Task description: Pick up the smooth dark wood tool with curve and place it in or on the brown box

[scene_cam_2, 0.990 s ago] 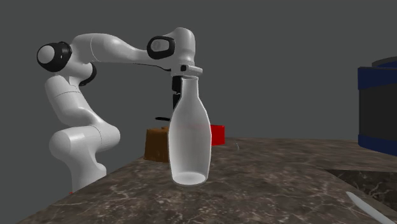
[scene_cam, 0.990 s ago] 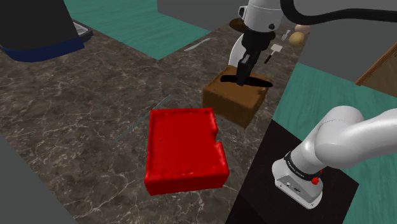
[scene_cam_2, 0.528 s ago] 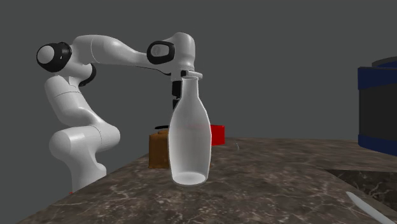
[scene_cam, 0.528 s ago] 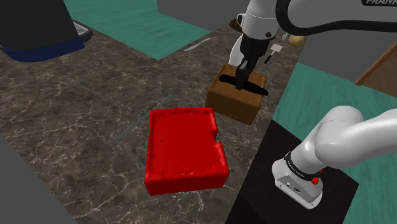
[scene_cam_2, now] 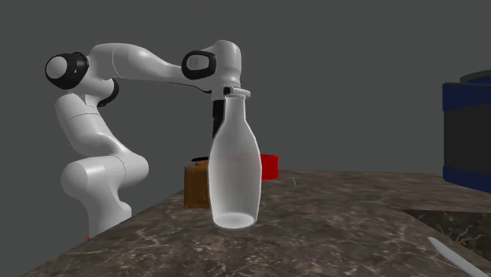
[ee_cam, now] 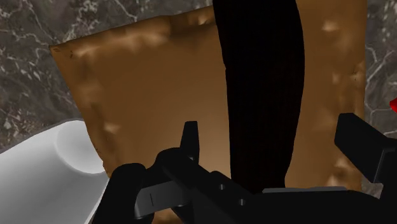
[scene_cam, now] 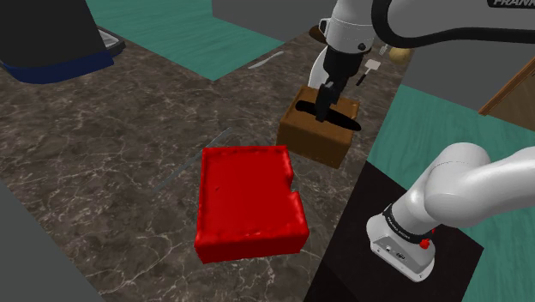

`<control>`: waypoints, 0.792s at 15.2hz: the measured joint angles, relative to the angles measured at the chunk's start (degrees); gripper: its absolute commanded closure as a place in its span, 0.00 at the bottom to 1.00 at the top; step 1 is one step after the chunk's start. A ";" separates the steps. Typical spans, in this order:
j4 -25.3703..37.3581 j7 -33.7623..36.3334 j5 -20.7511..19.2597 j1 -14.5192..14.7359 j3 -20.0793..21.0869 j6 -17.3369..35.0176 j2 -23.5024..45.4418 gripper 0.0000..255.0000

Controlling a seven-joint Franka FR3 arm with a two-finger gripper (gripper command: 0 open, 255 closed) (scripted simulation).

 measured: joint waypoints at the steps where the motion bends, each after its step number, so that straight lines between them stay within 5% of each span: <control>1: 0.00 0.00 0.00 0.00 0.00 0.00 0.00 0.00; 6: 7.48 0.29 -0.36 -0.22 -0.20 -6.13 1.29 0.00; 12: 8.33 0.22 -0.47 -0.29 -0.32 -6.87 1.46 0.00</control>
